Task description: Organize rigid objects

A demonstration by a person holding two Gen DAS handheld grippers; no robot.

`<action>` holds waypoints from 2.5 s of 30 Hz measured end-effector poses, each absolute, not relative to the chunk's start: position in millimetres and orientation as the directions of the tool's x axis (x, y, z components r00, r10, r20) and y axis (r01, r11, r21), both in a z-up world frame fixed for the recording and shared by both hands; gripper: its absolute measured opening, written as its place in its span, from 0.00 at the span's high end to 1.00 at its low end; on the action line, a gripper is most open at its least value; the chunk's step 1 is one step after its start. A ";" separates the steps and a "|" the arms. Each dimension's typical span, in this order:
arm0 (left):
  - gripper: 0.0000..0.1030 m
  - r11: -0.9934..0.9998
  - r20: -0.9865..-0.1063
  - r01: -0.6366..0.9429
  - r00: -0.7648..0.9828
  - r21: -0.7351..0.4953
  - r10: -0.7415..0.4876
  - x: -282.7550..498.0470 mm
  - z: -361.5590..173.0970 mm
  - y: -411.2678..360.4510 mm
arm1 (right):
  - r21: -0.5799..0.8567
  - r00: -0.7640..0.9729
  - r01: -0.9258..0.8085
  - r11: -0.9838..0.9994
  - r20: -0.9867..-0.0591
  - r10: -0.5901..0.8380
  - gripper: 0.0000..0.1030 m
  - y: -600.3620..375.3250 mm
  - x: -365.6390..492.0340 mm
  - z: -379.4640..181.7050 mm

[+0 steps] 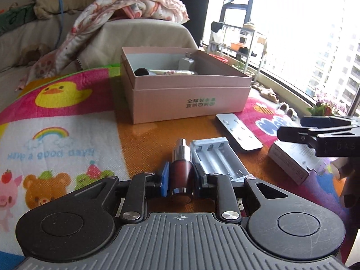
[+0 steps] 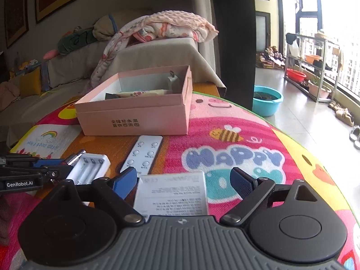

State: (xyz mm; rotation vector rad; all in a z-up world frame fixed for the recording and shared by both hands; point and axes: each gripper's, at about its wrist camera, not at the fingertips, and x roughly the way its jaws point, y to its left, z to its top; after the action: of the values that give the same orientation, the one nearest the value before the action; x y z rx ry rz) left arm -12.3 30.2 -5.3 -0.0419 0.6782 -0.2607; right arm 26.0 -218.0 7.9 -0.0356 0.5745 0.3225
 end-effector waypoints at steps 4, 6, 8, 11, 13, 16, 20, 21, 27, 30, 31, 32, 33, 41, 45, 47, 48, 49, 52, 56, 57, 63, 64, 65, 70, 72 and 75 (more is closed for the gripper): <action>0.75 0.965 -0.612 0.244 0.750 -0.097 -0.251 -16.9 -5.7 27.3 | -0.007 0.758 -0.382 0.924 -0.574 0.309 0.26 -191.4 42.4 19.9; 0.75 0.963 -0.608 0.242 0.750 -0.114 -0.260 -17.7 -5.7 30.2 | -0.009 0.727 -0.390 0.921 -0.617 0.302 0.33 -180.7 56.3 19.7; 0.77 0.962 -0.605 0.233 0.749 -0.141 -0.270 -16.8 -6.0 34.8 | 0.005 0.696 -0.380 0.925 -0.657 0.290 0.38 -171.7 71.2 16.2; 0.77 0.959 -0.600 0.228 0.749 -0.167 -0.282 -17.3 -6.3 39.1 | 0.057 0.643 -0.368 0.928 -0.706 0.298 0.43 -162.3 91.3 8.6; 0.77 0.959 -0.599 0.228 0.750 -0.166 -0.282 -17.9 -6.1 39.6 | 0.102 0.598 -0.377 0.921 -0.733 0.326 0.50 -156.5 100.9 4.1; 0.77 0.959 -0.598 0.229 0.750 -0.167 -0.283 -18.9 -6.0 40.6 | 0.053 0.619 -0.375 0.925 -0.729 0.293 0.56 -145.6 100.7 3.4; 0.76 0.955 -0.592 0.221 0.749 -0.199 -0.297 -19.0 -6.7 45.5 | 0.052 0.609 -0.415 0.908 -0.726 0.320 0.63 -143.3 82.9 3.4; 0.75 0.954 -0.592 0.219 0.749 -0.204 -0.298 -19.0 -6.8 46.1 | 0.050 0.605 -0.426 0.903 -0.727 0.326 0.63 -143.5 76.4 3.5; 0.75 0.958 -0.594 0.220 0.752 -0.183 -0.286 -19.0 -6.7 42.5 | 0.073 0.579 -0.483 0.873 -0.721 0.380 0.63 -156.6 38.3 5.7; 0.75 0.961 -0.595 0.220 0.754 -0.169 -0.277 -19.5 -6.6 40.6 | 0.092 0.575 -0.491 0.866 -0.713 0.402 0.63 -165.8 24.6 5.0; 0.75 0.962 -0.596 0.220 0.755 -0.163 -0.274 -20.0 -6.6 39.7 | 0.083 0.580 -0.496 0.864 -0.708 0.402 0.63 -166.4 20.1 4.2; 0.75 0.963 -0.597 0.220 0.756 -0.155 -0.269 -20.3 -6.6 38.7 | 0.072 0.589 -0.500 0.863 -0.702 0.400 0.62 -166.6 16.6 3.4; 0.75 0.964 -0.597 0.221 0.757 -0.149 -0.266 -20.5 -6.5 37.8 | 0.061 0.598 -0.503 0.862 -0.696 0.399 0.62 -166.3 14.0 2.2; 0.76 0.967 -0.598 0.221 0.761 -0.126 -0.252 -22.1 -6.1 34.6 | -0.004 0.656 -0.508 0.861 -0.649 0.385 0.59 -152.8 12.6 -6.2; 0.76 0.967 -0.598 0.221 0.761 -0.129 -0.253 -22.4 -5.9 34.6 | -0.002 0.653 -0.519 0.855 -0.646 0.395 0.59 -156.7 11.0 -4.4; 0.76 0.966 -0.597 0.221 0.760 -0.134 -0.257 -22.4 -5.9 35.0 | 0.017 0.657 -0.520 0.854 -0.631 0.412 0.59 -167.2 7.8 5.9; 0.76 0.965 -0.596 0.221 0.760 -0.139 -0.260 -22.5 -6.0 35.7 | 0.019 0.672 -0.520 0.854 -0.608 0.423 0.59 -174.6 4.0 13.0; 0.76 0.965 -0.596 0.220 0.759 -0.142 -0.261 -22.6 -5.9 35.9 | 0.009 0.688 -0.521 0.853 -0.587 0.427 0.51 -182.2 -0.8 20.1; 0.76 0.966 -0.596 0.220 0.760 -0.138 -0.258 -22.7 -5.7 35.6 | -0.054 0.730 -0.512 0.857 -0.553 0.401 0.18 -199.4 -14.2 30.1; 0.76 0.966 -0.597 0.221 0.760 -0.134 -0.256 -22.5 -5.7 35.3 | -0.100 0.707 -0.507 0.856 -0.616 0.347 0.17 -210.1 -18.8 14.6; 0.76 0.966 -0.597 0.221 0.760 -0.133 -0.256 -22.5 -5.7 35.1 | -0.106 0.699 -0.504 0.857 -0.633 0.333 0.17 -212.1 -18.4 8.7; 0.76 0.967 -0.598 0.222 0.761 -0.125 -0.252 -22.2 -5.5 34.8 | -0.165 0.741 -0.476 0.864 -0.604 0.293 0.17 -218.2 -19.1 1.7; 0.76 0.967 -0.598 0.222 0.761 -0.124 -0.251 -22.1 -5.5 34.9 | -0.169 0.747 -0.466 0.869 -0.602 0.284 0.17 -219.1 -17.0 1.3; 0.76 0.967 -0.597 0.222 0.761 -0.126 -0.252 -22.6 -5.5 34.8 | -0.174 0.754 -0.455 0.873 -0.597 0.274 0.17 -220.1 -15.2 1.0; 0.76 0.967 -0.597 0.221 0.762 -0.124 -0.251 -22.6 -5.3 34.8 | -0.117 0.722 -0.439 0.891 -0.637 0.272 0.17 -229.6 2.3 -7.8; 0.76 0.968 -0.598 0.220 0.762 -0.122 -0.249 -21.6 -4.6 34.3 | -0.069 0.708 -0.436 0.897 -0.642 0.294 0.17 -234.4 6.0 -6.7; 0.76 0.970 -0.607 0.216 0.758 -0.113 -0.240 -14.5 -3.0 31.4 | -0.036 0.698 -0.439 0.898 -0.643 0.315 0.19 -235.2 7.4 -6.0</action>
State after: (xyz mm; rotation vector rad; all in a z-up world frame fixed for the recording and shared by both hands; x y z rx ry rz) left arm -14.5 31.4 -3.0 -0.0372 0.6657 -0.2482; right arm 7.4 -235.2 -6.0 -0.1925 0.6786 0.4230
